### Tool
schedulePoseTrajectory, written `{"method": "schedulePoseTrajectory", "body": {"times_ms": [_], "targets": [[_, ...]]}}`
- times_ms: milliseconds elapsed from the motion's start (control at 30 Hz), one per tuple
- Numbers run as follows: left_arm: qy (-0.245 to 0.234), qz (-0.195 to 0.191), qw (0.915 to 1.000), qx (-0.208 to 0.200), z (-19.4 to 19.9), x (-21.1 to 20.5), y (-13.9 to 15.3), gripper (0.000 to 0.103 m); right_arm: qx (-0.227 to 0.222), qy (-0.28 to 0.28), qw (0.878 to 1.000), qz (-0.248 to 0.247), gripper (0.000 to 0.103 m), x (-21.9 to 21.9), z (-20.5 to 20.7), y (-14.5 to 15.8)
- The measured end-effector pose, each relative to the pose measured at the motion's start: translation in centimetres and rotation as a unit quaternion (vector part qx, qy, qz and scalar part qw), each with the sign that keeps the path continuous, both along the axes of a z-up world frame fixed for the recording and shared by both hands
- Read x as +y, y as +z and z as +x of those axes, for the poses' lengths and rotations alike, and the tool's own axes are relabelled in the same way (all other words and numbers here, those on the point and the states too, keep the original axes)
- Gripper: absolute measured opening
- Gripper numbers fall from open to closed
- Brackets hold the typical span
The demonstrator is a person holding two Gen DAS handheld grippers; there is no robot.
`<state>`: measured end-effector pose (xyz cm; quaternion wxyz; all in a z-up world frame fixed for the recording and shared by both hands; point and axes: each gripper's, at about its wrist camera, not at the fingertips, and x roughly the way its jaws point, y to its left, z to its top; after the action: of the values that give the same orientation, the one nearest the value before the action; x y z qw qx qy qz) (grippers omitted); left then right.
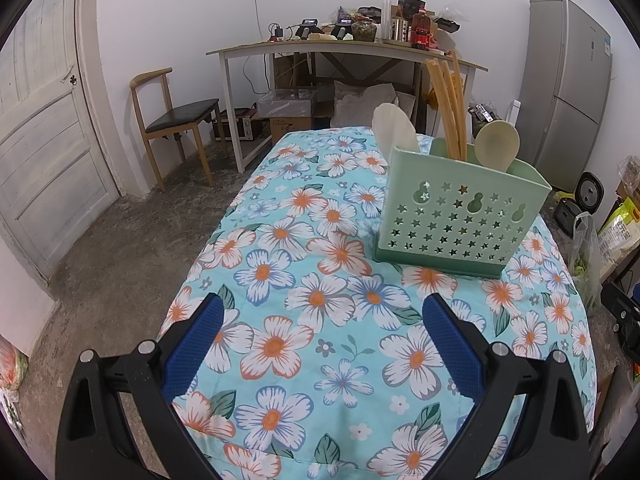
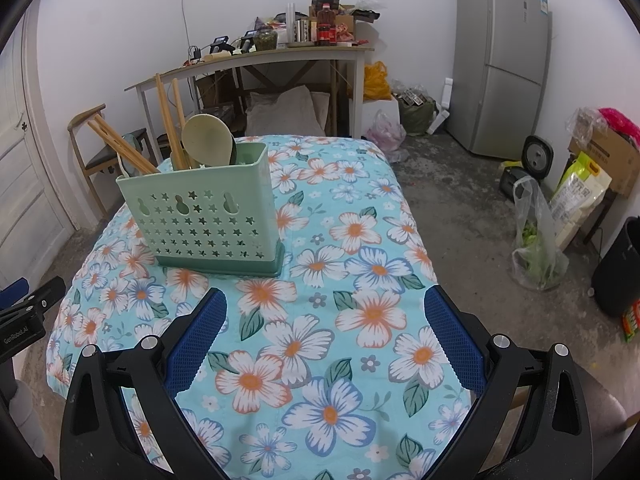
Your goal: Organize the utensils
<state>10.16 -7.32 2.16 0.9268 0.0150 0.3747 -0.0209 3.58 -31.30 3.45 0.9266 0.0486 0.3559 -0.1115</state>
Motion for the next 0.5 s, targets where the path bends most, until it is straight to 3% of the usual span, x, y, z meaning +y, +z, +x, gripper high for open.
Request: {"method": "schedulePoseTrajectory", "body": {"times_ms": [500], "targets": [[-0.001, 0.000, 1.0000, -0.001, -0.07, -0.04, -0.04, 0.097, 0.000, 0.001, 1.000, 0.000, 0.095, 0.11, 0.02, 0.19]]}}
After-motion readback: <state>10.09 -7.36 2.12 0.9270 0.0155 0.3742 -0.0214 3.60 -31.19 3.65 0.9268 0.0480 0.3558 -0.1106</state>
